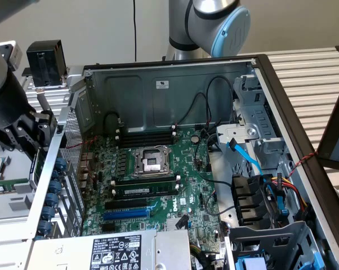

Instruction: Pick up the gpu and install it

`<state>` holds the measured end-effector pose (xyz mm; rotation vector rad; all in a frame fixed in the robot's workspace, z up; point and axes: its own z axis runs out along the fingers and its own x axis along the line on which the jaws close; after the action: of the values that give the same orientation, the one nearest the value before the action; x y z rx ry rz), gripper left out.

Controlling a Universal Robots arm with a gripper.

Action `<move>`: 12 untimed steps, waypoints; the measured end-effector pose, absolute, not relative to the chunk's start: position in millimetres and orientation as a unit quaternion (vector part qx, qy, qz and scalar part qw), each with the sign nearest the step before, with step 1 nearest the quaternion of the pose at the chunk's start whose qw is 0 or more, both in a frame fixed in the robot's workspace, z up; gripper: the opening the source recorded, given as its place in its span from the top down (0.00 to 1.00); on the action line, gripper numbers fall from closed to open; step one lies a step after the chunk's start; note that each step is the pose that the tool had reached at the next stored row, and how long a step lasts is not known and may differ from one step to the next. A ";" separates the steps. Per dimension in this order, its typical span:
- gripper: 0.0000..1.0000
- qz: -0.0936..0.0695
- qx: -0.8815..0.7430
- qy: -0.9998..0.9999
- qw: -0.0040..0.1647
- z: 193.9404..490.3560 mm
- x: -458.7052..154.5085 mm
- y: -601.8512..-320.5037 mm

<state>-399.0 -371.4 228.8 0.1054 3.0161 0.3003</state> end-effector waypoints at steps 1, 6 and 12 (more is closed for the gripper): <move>0.59 0.098 0.035 0.993 0.054 228.5 -398.8 -371.5; 0.59 0.098 0.035 0.993 0.054 226.3 -398.8 -371.5; 0.73 0.096 0.035 0.993 0.054 223.5 -398.6 -369.2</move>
<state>-398.6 -369.2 223.5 0.1055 3.0171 0.2916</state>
